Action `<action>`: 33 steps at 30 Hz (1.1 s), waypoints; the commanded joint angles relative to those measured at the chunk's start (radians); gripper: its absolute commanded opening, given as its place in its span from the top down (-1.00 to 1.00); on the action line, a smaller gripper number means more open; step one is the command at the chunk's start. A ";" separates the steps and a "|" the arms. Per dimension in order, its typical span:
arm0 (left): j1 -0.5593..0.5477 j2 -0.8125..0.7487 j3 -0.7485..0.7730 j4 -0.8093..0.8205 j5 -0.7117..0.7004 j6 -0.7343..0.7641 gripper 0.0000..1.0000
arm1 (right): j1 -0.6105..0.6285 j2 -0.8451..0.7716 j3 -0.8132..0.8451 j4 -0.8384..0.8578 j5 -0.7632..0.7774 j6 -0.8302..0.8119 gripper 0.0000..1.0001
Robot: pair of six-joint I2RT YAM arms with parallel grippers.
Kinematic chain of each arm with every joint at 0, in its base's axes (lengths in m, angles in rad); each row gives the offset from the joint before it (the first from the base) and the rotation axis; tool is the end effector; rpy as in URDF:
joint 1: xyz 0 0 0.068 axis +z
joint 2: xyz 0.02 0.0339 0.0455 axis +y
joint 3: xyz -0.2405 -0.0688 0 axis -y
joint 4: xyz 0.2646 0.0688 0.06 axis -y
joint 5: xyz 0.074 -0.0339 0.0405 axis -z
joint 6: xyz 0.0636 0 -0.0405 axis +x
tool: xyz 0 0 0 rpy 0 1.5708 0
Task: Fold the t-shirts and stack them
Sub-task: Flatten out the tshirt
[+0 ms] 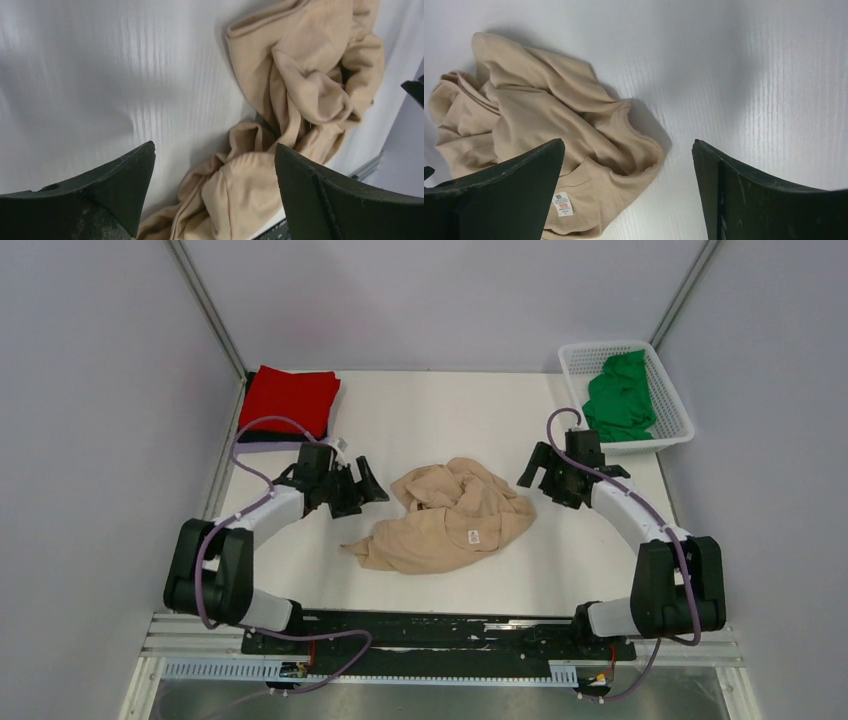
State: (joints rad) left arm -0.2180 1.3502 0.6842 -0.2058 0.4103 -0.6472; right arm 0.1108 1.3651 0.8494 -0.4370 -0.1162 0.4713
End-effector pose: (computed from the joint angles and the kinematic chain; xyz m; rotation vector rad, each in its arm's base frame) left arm 0.2851 -0.0891 0.1306 -0.3525 2.5213 -0.8674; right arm 0.3074 0.0416 0.1588 0.4116 2.5235 0.3767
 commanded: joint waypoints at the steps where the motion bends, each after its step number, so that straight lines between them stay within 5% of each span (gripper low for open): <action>1: -0.069 0.155 0.170 0.067 -0.054 0.000 -0.88 | 0.003 0.053 0.021 0.021 0.036 0.050 -0.96; 6: -0.166 0.367 0.345 -0.043 -0.187 0.050 -0.71 | 0.005 0.151 0.038 0.022 -0.008 0.052 -0.83; 19: -0.266 0.572 0.474 -0.062 -0.201 0.057 -0.45 | 0.068 0.189 -0.014 0.035 -0.031 0.053 -0.58; 22: -0.286 0.607 0.526 -0.081 -0.203 0.063 -0.01 | 0.101 0.187 -0.015 0.036 -0.025 0.049 -0.28; 24: -0.291 0.626 0.556 -0.092 -0.206 0.072 0.38 | 0.113 0.187 -0.012 0.035 -0.001 0.050 0.15; 25: -0.293 0.631 0.567 -0.097 -0.218 0.075 0.78 | 0.118 0.186 -0.011 0.036 0.016 0.053 0.38; 26: -0.293 0.631 0.592 -0.118 -0.230 0.077 0.91 | 0.120 0.182 -0.006 0.034 0.038 0.055 0.57; 29: -0.293 0.581 0.644 -0.157 -0.310 0.099 1.00 | 0.121 0.138 0.015 0.034 0.101 0.052 0.91; 33: -0.292 0.436 0.662 -0.166 -0.393 0.154 1.00 | 0.121 0.011 0.063 0.049 0.186 0.002 1.00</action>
State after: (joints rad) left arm -0.5102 1.9438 1.2938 -0.3328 0.1368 -0.5640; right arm 0.2325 1.5169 0.8398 -0.4248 -0.0444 0.5144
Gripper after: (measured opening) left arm 0.030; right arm 0.013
